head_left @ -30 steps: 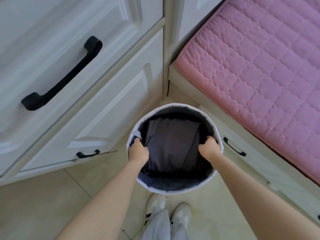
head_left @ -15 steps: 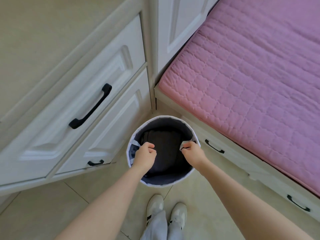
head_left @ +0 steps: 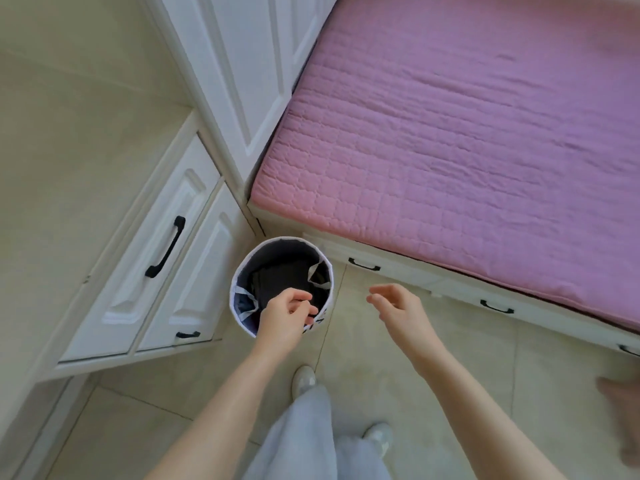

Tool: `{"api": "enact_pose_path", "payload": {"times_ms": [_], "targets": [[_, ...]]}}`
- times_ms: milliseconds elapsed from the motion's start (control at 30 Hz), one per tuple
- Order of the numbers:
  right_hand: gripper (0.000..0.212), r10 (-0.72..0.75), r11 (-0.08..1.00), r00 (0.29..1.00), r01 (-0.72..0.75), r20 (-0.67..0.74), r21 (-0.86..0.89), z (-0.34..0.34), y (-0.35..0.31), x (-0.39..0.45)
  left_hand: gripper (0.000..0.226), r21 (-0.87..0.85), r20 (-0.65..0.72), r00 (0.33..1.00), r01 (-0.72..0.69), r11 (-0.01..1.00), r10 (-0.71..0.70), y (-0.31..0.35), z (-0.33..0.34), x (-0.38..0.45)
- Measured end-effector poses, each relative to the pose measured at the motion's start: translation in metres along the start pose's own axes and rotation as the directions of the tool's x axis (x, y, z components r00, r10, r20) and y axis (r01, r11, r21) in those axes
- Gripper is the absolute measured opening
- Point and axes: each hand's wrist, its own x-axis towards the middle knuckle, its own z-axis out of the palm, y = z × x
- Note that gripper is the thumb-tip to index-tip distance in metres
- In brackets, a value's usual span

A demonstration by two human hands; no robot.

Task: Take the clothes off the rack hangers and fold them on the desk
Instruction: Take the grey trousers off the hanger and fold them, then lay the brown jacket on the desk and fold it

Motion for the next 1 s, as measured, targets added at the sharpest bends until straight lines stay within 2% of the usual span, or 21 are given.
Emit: {"api": "enact_pose_path", "payload": {"times_ms": [133,333,433,533,567,800,1000], "targets": [[0.016,0.015,0.987,0.99,0.008,-0.143,0.16,-0.045,0.017,-0.066,0.016,0.126,0.137,0.986,-0.108,0.986,0.091,0.036,0.033,-0.057],[0.013,0.069,0.965,0.947,0.017,-0.315,0.263,-0.107,0.077,-0.158,0.017,0.234,0.306,0.931,-0.276,0.932,0.199,0.074,0.093,-0.133],[0.013,0.107,0.95,0.914,0.021,-0.392,0.31,-0.137,0.115,-0.209,0.017,0.266,0.413,0.888,-0.332,0.905,0.205,0.084,0.129,-0.173],[0.015,0.176,0.928,0.847,0.027,-0.502,0.371,-0.178,0.172,-0.279,0.016,0.322,0.548,0.816,-0.409,0.854,0.184,0.078,0.189,-0.227],[0.015,0.18,0.928,0.843,0.026,-0.507,0.373,-0.177,0.177,-0.283,0.016,0.337,0.553,0.814,-0.411,0.847,0.175,0.076,0.19,-0.228],[0.014,0.312,0.885,0.664,0.056,-0.679,0.462,-0.249,0.295,-0.427,0.019,0.322,0.717,0.679,-0.525,0.788,0.159,0.036,0.324,-0.363],[0.014,0.464,0.836,0.466,0.049,-0.753,0.546,-0.279,0.376,-0.525,0.019,0.307,0.881,0.468,-0.678,0.668,0.07,0.008,0.426,-0.467]]}}
